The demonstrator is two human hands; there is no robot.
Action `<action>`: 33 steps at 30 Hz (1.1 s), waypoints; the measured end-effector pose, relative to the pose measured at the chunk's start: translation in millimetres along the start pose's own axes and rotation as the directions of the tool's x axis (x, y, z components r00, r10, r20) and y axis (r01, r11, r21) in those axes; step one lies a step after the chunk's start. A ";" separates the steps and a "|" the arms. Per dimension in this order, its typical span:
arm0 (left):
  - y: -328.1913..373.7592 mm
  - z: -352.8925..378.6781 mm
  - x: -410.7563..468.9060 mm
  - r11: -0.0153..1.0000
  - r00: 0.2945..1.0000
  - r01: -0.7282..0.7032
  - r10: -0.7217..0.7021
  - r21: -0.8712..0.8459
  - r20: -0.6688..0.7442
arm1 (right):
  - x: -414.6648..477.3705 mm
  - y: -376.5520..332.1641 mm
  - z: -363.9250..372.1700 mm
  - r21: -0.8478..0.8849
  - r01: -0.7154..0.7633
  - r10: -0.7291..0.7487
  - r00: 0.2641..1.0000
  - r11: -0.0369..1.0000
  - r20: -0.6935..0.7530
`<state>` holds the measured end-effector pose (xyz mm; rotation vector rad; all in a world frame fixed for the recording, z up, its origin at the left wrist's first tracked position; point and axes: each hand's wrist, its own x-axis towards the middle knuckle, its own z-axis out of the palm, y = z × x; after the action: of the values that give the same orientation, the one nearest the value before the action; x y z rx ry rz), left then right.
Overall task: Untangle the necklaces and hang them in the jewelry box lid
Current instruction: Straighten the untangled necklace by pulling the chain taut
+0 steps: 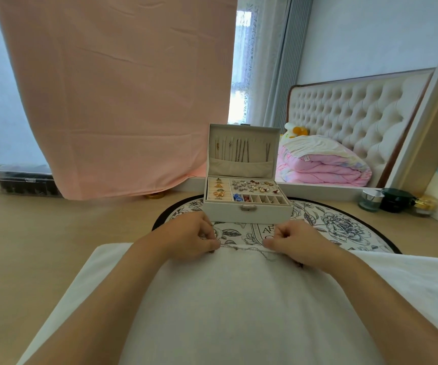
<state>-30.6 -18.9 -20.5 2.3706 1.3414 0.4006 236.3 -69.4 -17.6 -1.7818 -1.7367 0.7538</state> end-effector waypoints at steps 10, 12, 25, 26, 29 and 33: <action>33.6 -2.2 -8.5 0.915 0.988 -0.098 0.138 0.392 -0.074 | -11.7 -27.3 24.0 -0.344 0.280 -0.281 0.959 0.897 0.048; 39.3 3.7 -7.7 0.894 0.983 -0.115 0.165 0.433 -0.081 | -10.1 -28.4 30.0 -0.341 0.310 -0.291 0.951 0.887 0.108; 38.9 30.0 0.6 0.901 0.983 -0.139 0.076 -0.412 -0.166 | -4.1 -18.9 26.2 0.502 0.116 -0.165 0.985 0.857 0.054; 39.5 30.5 1.6 0.871 0.981 -0.138 0.055 -0.471 -0.186 | -4.0 -19.2 25.8 0.520 0.116 -0.165 0.985 0.846 0.049; 41.7 31.3 2.5 0.808 0.978 -0.141 0.023 -0.572 -0.208 | -5.2 -19.9 23.7 0.525 0.114 -0.145 0.989 0.843 0.018; 42.7 31.6 2.7 0.794 0.974 -0.154 0.023 -0.588 -0.225 | -8.9 -21.7 19.8 0.464 0.172 -0.165 0.985 0.869 -0.056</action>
<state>16.4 -42.6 -28.5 1.8821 0.9772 0.9716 206.9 -77.8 -15.8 -1.2869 -1.5118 0.9824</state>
